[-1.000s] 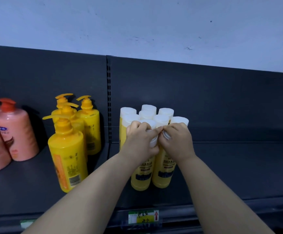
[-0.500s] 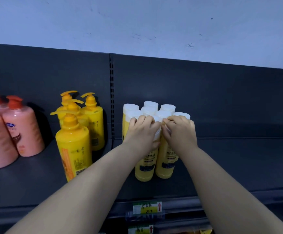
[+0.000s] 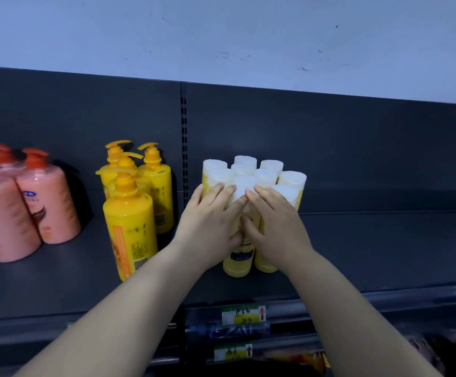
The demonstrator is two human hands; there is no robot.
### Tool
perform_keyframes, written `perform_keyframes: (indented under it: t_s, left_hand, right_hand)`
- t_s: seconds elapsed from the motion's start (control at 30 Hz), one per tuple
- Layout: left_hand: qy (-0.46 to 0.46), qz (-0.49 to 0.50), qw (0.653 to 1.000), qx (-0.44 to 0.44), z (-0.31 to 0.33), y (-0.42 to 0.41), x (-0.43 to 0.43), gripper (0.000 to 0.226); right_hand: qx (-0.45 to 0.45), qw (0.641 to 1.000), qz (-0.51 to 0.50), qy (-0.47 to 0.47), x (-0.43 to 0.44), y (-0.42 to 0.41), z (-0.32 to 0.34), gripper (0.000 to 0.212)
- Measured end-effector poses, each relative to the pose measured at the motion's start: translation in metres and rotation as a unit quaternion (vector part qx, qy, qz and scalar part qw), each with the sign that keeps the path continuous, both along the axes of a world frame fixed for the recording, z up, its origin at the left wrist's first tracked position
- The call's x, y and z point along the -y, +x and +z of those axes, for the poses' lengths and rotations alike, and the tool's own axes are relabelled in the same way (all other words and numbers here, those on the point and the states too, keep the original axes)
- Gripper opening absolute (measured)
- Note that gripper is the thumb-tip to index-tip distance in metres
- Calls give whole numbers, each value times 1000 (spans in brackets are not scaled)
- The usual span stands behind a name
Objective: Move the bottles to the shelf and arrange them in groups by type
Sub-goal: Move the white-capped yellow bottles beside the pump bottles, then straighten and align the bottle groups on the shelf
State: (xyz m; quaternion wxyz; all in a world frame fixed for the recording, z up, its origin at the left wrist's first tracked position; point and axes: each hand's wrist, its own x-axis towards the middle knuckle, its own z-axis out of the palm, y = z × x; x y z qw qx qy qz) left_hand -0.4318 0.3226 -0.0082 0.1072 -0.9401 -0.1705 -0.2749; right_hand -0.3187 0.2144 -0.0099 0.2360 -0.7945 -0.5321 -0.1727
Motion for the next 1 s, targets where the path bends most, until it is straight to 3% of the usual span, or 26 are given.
perform_keyframes:
  t_s: [0.27, 0.57, 1.0]
  left_hand:
    - [-33, 74, 997, 8, -12, -36, 7, 62]
    - [-47, 189, 981, 10, -25, -72, 14, 66]
    - [-94, 225, 970, 5, -46, -102, 13, 66]
  right_hand:
    - [-3, 995, 59, -77, -1, -29, 2, 61]
    - [-43, 982, 153, -104, -12, -28, -14, 64]
    - [-125, 961, 217, -120, -27, -58, -40, 67]
